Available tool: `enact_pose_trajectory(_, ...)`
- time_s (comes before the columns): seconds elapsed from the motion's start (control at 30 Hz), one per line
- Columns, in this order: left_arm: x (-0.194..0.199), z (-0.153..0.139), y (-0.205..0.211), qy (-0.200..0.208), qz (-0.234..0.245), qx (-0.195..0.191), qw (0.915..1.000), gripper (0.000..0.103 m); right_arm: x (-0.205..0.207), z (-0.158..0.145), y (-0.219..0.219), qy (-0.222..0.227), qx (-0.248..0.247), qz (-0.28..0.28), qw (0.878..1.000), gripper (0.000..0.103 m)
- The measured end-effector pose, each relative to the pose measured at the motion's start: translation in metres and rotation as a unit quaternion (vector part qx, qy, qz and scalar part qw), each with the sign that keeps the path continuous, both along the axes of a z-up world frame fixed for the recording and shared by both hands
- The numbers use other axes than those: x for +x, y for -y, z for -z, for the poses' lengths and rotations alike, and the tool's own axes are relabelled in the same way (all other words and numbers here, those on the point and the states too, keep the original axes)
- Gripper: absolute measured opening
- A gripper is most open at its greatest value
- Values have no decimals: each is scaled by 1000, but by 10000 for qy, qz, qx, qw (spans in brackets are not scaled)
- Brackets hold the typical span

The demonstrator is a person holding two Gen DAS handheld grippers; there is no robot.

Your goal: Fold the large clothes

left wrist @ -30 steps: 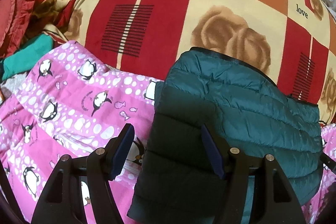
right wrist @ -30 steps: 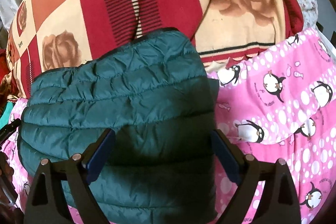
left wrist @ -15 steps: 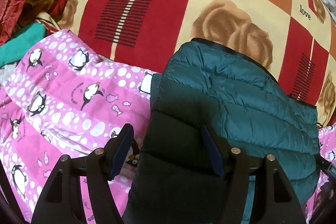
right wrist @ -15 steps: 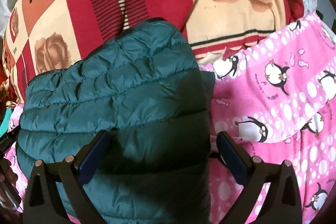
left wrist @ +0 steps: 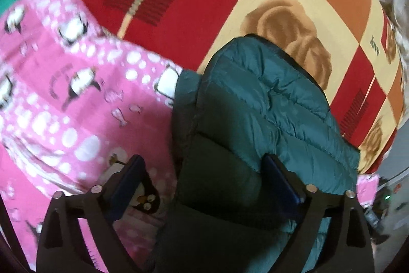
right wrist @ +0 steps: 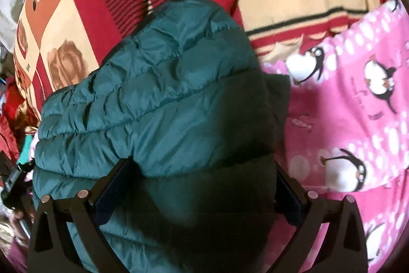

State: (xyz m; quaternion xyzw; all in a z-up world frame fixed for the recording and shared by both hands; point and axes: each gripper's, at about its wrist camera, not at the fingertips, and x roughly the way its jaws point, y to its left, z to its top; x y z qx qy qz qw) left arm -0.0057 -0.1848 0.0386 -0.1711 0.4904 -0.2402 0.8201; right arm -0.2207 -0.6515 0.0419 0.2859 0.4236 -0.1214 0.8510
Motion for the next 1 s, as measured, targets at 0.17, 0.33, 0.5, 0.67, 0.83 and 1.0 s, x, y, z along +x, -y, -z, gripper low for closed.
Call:
enact_pose_trajectory(0.17,5,8,4,-142,83,-241,9996,77,5,6,5,12,196,-106,9998,103)
enact_pose_trajectory(0.33,9,15,11,-468,505,-874,9938,42,5,4,0,181,318,-150,9992,94)
enact_pose_trajectory(0.5,-5,0,11,-127,692,-820,9941,16,-5,-13,-15,382,118,-313,9987,56)
enact_pose_trajectory(0.67,-19,-21,2,-73,747,-829,9937,9,-22,-37,-23,679,136,-295,9972,39)
enact_pose_trajectory(0.83,-47,-48,-10,64,910,-762,9929,6,-47,-61,-40,872,249,-320,9954,36)
enact_pose_trajectory(1.0,-83,-68,-36,29,1085,-729,9914,6,-88,-77,-61,906,372,-399,9944,36)
